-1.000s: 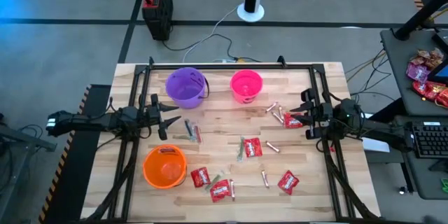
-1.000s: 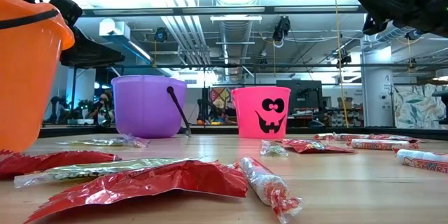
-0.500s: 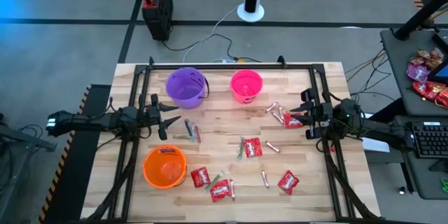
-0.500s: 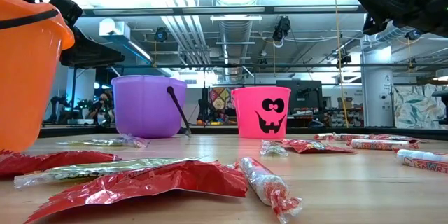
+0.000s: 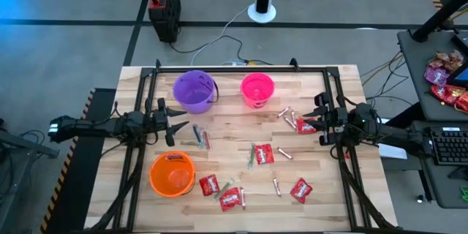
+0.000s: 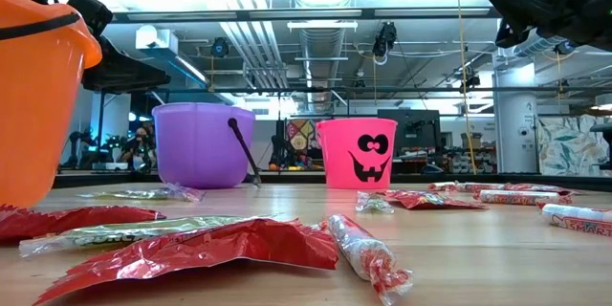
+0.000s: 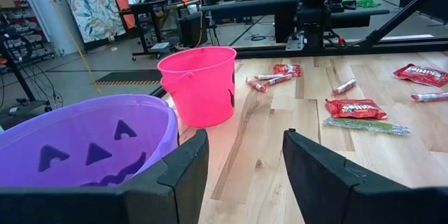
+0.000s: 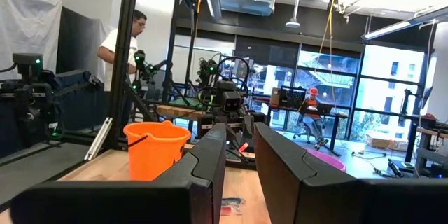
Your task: Sort candy by brand, put in halloween buckets
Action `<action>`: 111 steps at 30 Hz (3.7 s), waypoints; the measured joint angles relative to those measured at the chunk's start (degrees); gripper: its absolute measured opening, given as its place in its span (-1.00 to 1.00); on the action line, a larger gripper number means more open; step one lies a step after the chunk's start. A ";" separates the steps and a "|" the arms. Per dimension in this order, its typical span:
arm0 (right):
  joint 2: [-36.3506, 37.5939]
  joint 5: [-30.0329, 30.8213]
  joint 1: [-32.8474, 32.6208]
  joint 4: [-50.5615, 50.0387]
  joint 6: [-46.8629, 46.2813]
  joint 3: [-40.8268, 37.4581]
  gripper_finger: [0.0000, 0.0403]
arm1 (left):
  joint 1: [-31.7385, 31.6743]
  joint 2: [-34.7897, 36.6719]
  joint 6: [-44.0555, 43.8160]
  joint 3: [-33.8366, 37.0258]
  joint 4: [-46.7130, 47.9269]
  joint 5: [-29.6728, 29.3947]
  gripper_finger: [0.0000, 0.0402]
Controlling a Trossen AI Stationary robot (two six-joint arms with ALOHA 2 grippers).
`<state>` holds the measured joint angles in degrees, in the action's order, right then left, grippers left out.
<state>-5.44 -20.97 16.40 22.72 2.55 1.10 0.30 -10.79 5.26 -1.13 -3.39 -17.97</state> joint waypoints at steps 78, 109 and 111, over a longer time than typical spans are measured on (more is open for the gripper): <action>-43.25 10.55 -7.32 -36.89 -15.09 40.11 -0.66 | 0.66 -22.53 -21.92 -23.43 6.62 5.42 -0.16; -92.94 12.07 -22.36 -51.24 16.89 68.76 -0.39 | 8.83 -32.63 -13.22 -31.69 9.43 -3.88 -0.65; -94.82 12.05 -23.28 -51.34 18.61 68.76 -0.31 | 8.83 -32.63 -13.22 -31.62 9.41 -3.97 -0.60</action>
<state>-100.25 -8.92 -6.89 -28.62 21.15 69.87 9.13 -43.42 -7.97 -32.74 6.02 -21.93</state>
